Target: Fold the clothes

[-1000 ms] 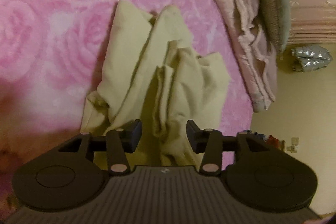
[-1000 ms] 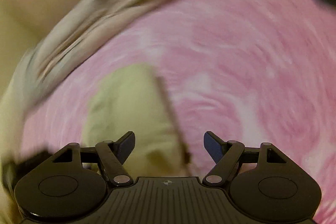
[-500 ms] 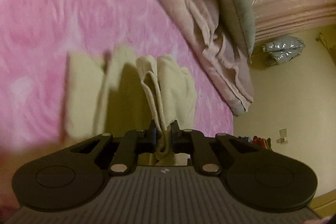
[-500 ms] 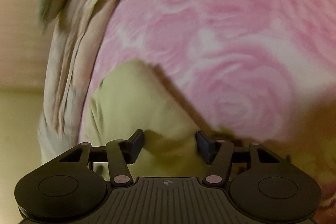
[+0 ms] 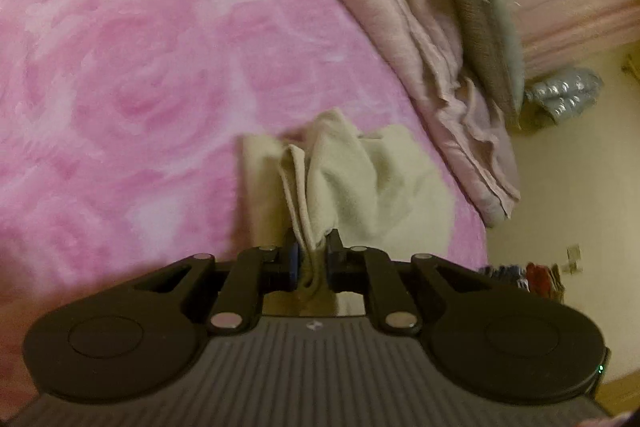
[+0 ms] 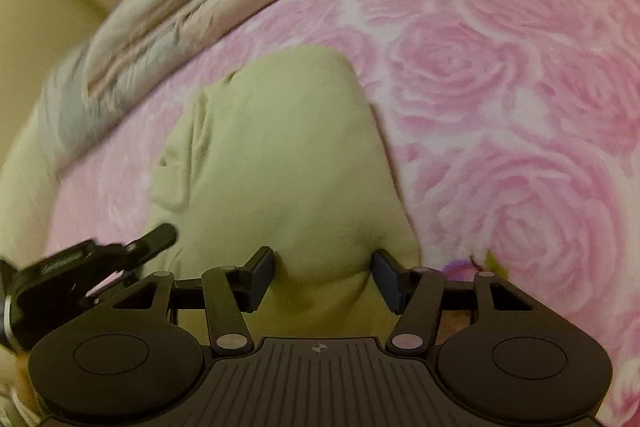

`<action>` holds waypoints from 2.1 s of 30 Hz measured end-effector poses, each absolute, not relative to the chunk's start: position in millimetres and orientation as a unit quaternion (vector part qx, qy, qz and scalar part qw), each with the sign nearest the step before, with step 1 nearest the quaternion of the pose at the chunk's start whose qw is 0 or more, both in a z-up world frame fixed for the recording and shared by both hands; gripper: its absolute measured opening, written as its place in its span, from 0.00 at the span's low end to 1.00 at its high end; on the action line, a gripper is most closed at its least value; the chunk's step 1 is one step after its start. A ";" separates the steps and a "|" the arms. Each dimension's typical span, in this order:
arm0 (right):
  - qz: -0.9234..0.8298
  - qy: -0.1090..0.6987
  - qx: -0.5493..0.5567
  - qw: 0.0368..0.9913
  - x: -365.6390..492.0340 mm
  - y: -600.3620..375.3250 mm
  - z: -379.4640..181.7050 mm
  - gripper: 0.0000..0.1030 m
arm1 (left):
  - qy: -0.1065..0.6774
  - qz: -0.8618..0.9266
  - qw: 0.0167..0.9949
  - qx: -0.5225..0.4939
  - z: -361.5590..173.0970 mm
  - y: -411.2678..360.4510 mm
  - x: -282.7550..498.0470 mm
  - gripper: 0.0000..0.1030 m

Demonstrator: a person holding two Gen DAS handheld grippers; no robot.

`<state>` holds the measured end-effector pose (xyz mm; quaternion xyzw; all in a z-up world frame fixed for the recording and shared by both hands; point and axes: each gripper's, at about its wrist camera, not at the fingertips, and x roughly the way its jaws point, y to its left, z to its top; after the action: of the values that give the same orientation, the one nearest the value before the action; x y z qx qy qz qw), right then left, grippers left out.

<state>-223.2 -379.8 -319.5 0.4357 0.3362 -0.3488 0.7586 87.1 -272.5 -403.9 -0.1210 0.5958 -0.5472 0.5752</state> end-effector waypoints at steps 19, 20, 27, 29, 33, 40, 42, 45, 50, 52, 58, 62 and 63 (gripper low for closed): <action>-0.355 0.255 0.599 0.671 -373.6 -421.4 -328.4 0.83 | 0.681 -0.360 0.578 -0.268 -373.4 -130.2 -19.5 0.50; -0.361 0.256 0.601 0.665 -380.4 -421.5 -330.0 0.83 | 0.684 -0.355 0.576 -0.274 -379.0 -132.9 -29.2 0.50; -0.381 0.247 0.618 0.642 -402.1 -423.8 -334.7 0.83 | 0.653 -0.316 0.615 -0.308 -415.6 -163.5 -58.4 0.48; -0.378 0.250 0.615 0.645 -402.1 -424.8 -334.1 0.83 | 0.635 -0.326 0.627 -0.312 -418.5 -169.7 -57.1 0.40; -0.367 0.260 0.598 0.663 -394.9 -427.8 -333.5 0.83 | 0.620 -0.337 0.632 -0.320 -415.2 -172.6 -39.6 0.07; -0.334 0.270 0.588 0.685 -380.1 -431.9 -329.5 0.83 | 0.582 -0.412 0.667 -0.217 -368.0 -176.8 68.9 0.07; -0.316 0.274 0.592 0.689 -372.7 -431.7 -331.9 0.83 | 0.570 -0.429 0.675 -0.185 -356.4 -177.8 105.9 0.07; -0.278 0.286 0.585 0.706 -349.1 -432.4 -336.9 0.83 | 0.578 -0.445 0.671 -0.133 -364.2 -194.4 146.2 0.10; -0.227 0.295 0.537 0.757 -293.3 -434.2 -339.4 0.83 | 0.578 -0.449 0.667 -0.139 -373.0 -173.3 139.5 0.33; -0.203 0.294 0.518 0.778 -274.9 -435.1 -338.2 0.83 | 0.581 -0.417 0.673 -0.190 -379.5 -145.0 127.3 0.40; -0.171 0.286 0.505 0.796 -245.1 -440.4 -352.8 0.84 | 0.616 -0.361 0.648 -0.265 -410.2 -104.9 70.8 0.46; -0.165 0.284 0.519 0.789 -230.3 -440.9 -371.9 0.81 | 0.611 -0.361 0.640 -0.295 -425.1 -112.1 71.9 0.13; -0.167 0.283 0.532 0.780 -229.3 -440.3 -374.1 0.48 | 0.610 -0.365 0.635 -0.304 -426.6 -113.8 76.3 0.11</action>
<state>-229.3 -440.3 -374.1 0.5319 0.2834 -0.1675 0.7802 76.3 -113.8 -426.6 -0.3038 0.6096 -0.3651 0.6347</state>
